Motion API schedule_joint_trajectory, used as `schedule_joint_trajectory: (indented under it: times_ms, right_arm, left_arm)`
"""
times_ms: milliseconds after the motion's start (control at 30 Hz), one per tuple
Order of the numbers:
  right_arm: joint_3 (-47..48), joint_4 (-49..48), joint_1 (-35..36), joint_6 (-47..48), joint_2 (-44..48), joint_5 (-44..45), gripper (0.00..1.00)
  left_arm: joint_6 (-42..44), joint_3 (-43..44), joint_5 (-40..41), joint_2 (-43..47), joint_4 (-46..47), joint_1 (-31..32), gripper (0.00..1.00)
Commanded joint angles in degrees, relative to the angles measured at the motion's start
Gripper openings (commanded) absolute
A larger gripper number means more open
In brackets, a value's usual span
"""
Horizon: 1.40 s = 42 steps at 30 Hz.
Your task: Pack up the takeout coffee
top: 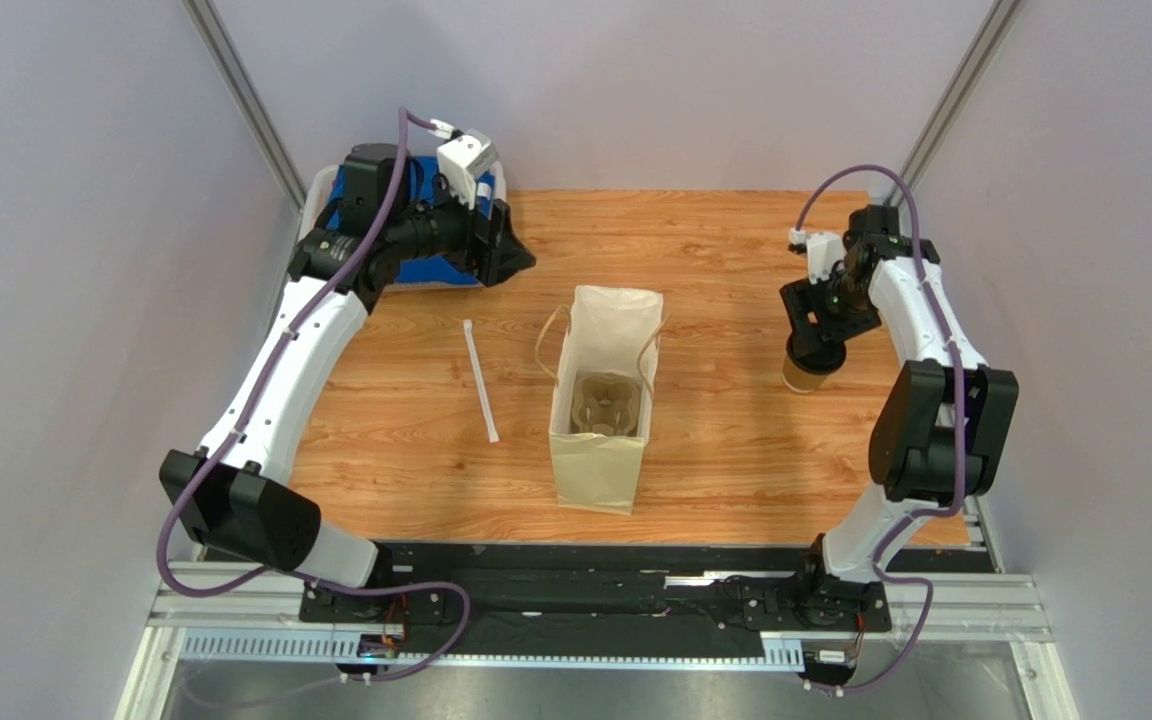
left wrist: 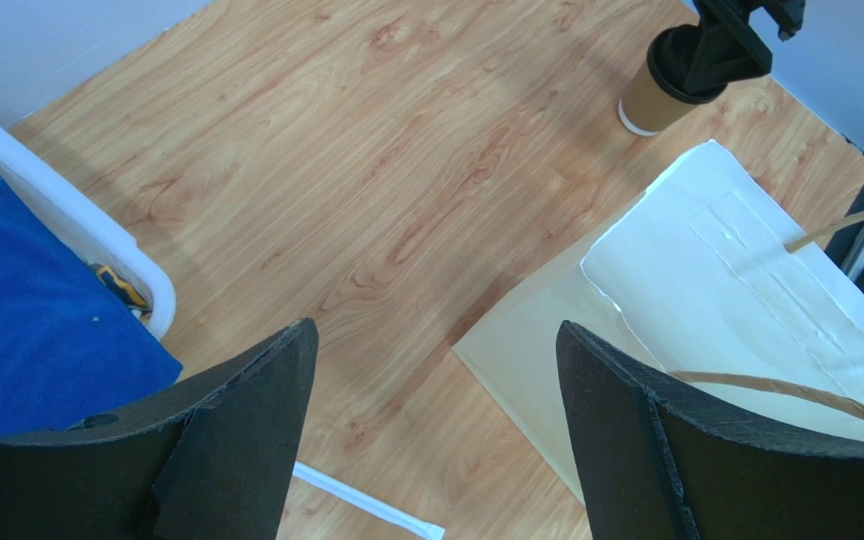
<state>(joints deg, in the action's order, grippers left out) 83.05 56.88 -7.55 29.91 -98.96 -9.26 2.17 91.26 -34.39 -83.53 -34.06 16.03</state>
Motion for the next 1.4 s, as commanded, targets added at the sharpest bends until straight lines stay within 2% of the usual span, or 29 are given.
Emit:
schedule_joint_trajectory:
  times_ms: [0,100,133,200,300,367,400,633,767,933,1133,1367]
  right_arm:
    - [9.3,2.9,0.3,0.4,0.8,-0.6,0.52]
    - [19.8,6.5,0.3,-0.6,-1.0,-2.8,0.47]
    - [26.7,8.2,0.5,-1.0,-1.8,-3.6,0.47]
    - [34.3,10.3,1.1,-2.7,-4.7,-5.7,0.46]
    - [54.3,16.2,4.5,-4.7,-10.1,-8.0,0.45]
    - [64.8,18.2,9.5,-5.1,-12.0,-8.8,0.45]
    - [65.9,17.7,11.5,-5.1,-11.8,-8.8,0.45]
    - [56.0,1.6,35.1,-1.3,-1.6,-5.7,0.46]
    - [57.5,-1.2,43.0,-2.4,-1.5,-7.0,0.43]
    - [57.3,-2.3,53.2,-2.0,-2.0,-8.2,0.40]
    - [51.7,0.8,61.9,0.4,-2.6,-8.7,0.38]
    - [50.7,7.4,65.6,3.2,-7.4,-9.5,0.36]
  left_arm:
    - [-1.6,0.9,-2.1,0.7,1.0,-2.3,0.86]
    - [-3.1,1.1,-2.6,0.4,0.9,-4.2,0.86]
    - [-3.3,1.0,-2.6,0.4,0.9,-4.5,0.86]
    - [-3.1,0.8,-2.4,0.8,0.7,-5.3,0.86]
    - [-2.3,0.1,-1.4,1.9,0.1,-6.4,0.86]
    - [-2.3,-0.7,-1.1,2.5,0.1,-8.1,0.86]
    - [-2.5,-1.1,-1.0,3.2,0.1,-8.8,0.86]
    - [-5.1,-6.9,-0.9,8.5,-0.1,-15.7,0.86]
    - [-5.0,-10.3,-0.9,12.2,-1.0,-20.4,0.86]
    - [-4.8,-14.1,-0.7,16.5,-1.7,-23.3,0.86]
    - [-4.5,-15.6,2.7,18.7,-2.5,-27.1,0.86]
    - [-6.0,-15.3,5.6,17.6,-2.5,-31.6,0.85]
